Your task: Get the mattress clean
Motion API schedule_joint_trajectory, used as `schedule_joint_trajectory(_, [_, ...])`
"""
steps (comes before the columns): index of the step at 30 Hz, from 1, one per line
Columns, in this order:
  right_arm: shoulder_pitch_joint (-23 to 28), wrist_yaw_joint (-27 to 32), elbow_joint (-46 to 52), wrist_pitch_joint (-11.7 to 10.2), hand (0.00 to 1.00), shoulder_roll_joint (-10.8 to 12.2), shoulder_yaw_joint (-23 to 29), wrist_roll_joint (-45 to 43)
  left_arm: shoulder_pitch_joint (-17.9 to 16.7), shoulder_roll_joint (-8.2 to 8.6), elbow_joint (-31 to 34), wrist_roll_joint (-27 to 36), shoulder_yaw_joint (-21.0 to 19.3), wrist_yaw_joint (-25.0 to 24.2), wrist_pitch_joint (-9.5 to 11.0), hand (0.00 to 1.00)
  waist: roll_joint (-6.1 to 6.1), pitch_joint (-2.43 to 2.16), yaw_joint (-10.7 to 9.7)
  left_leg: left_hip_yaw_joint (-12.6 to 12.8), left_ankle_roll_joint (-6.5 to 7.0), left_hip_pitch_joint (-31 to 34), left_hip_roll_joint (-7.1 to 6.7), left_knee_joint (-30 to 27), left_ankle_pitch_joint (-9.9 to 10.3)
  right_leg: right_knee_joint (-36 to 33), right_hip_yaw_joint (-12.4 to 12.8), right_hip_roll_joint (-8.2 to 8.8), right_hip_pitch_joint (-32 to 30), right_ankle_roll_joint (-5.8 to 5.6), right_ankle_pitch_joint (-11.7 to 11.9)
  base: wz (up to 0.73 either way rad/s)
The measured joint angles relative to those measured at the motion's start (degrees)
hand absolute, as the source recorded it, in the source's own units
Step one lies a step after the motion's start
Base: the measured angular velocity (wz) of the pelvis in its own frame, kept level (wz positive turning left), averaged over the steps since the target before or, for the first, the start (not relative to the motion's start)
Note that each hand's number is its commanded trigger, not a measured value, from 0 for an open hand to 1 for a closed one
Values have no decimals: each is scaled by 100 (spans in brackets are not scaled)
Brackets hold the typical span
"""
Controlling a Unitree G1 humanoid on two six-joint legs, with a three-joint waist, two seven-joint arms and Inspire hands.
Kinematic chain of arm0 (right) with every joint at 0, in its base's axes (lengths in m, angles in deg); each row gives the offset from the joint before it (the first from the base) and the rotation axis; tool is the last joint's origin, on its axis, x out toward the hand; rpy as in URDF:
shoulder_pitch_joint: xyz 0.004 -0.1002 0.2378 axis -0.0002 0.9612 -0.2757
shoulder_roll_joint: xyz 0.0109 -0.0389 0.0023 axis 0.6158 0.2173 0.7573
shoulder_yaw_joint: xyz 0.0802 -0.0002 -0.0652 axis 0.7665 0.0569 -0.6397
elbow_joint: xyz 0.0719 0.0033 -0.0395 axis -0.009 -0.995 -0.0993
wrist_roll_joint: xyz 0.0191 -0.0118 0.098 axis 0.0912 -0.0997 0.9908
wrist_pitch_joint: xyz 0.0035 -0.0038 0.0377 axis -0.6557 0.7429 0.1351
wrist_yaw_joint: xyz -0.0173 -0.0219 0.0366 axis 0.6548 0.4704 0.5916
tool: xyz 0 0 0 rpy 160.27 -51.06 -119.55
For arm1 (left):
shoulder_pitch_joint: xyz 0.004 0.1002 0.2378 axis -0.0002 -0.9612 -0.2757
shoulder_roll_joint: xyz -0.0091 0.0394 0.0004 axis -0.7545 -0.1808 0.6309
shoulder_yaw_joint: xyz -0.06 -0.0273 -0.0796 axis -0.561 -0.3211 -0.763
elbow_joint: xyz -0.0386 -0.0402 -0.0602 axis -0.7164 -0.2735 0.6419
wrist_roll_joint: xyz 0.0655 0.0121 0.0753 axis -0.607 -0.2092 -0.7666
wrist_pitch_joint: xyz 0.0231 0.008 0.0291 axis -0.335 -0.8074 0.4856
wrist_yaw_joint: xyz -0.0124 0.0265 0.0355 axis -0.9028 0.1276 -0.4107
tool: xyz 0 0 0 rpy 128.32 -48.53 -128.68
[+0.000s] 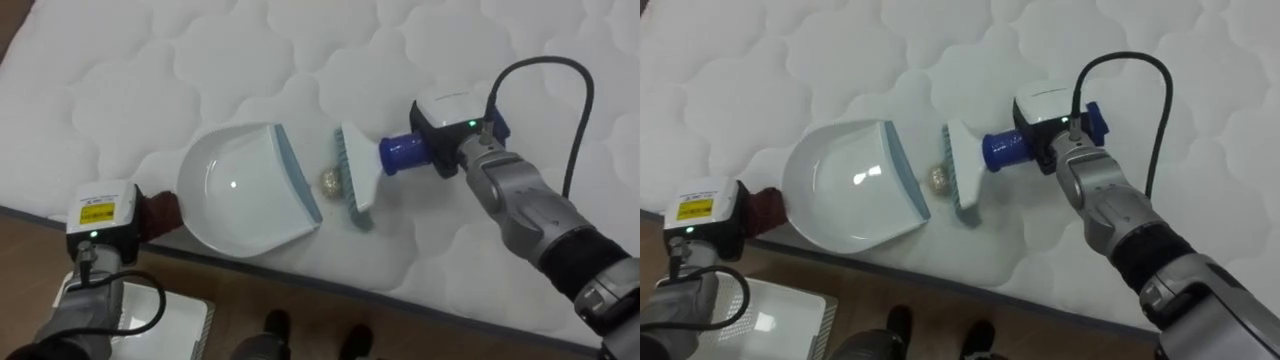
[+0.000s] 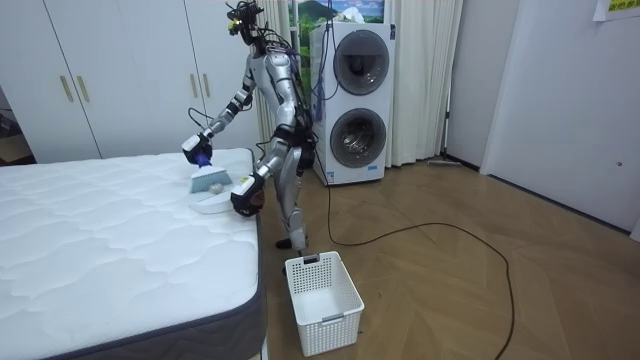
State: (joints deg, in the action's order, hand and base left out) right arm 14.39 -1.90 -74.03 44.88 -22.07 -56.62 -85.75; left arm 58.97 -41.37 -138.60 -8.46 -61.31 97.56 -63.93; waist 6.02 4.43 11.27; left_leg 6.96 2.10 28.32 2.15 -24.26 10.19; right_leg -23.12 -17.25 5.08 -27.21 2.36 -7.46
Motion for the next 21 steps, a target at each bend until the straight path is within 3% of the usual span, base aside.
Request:
schedule_joint_trajectory(7, [0, -217, -20, -48, 100, 20, 34, 146, 0, 101, -8, -2, 0, -2, 9, 100, -125, -8, -11, -70, 1, -4, -60, -6, -1, -54, -2, 22, -4, -1, -2, 3])
schedule_joint_trajectory(21, [0, -674, 56, -141, 100, 301, 186, 249, -5, 249, -107, -4, -15, -7, 10, 100, -165, -11, 2, -42, 28, -12, -53, -49, -16, -97, 1, 83, -14, -2, -4, 0])
